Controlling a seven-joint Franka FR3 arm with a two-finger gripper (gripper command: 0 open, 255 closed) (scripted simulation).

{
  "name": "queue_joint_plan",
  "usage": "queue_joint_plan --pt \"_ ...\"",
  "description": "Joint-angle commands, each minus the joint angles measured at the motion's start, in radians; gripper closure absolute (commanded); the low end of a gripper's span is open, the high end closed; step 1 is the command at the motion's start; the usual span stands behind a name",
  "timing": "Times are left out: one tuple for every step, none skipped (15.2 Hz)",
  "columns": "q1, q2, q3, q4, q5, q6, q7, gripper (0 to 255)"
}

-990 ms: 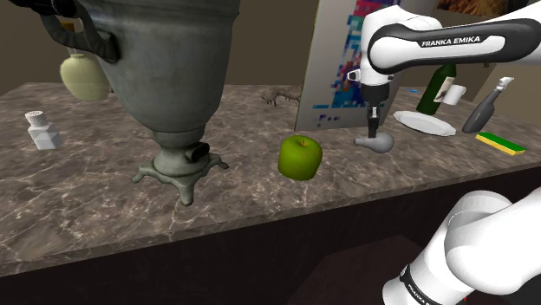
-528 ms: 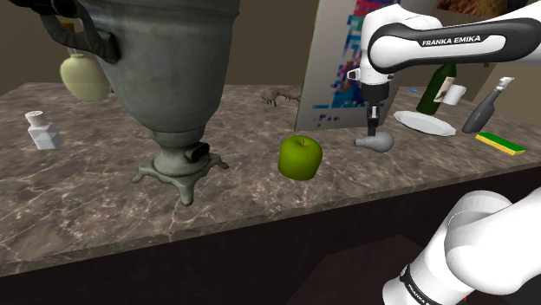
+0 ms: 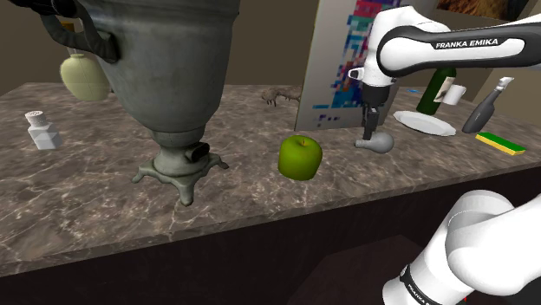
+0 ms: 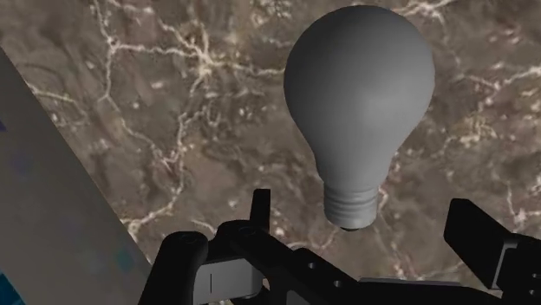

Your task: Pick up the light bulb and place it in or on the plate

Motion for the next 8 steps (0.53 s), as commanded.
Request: queue_joint_plan --pt "0.001 -0.007 -0.010 -0.030 0.000 0.040 -0.007 0" --pt "0.000 -0.007 -0.014 -0.043 -0.003 0.053 -0.006 0" --pt "-0.002 -0.006 -0.017 -0.055 -0.005 0.066 -0.005 0" --pt "-0.003 -0.005 -0.020 -0.068 -0.008 0.080 -0.005 0" --pt "-0.004 -0.004 -0.023 -0.080 -0.011 0.093 -0.004 0" --pt "-0.005 -0.004 -0.025 -0.087 -0.013 0.101 -0.004 0" --pt "-0.005 -0.004 -0.025 -0.087 -0.013 0.101 -0.004 0" --pt "-0.005 -0.004 -0.025 -0.087 -0.013 0.101 -0.004 0"
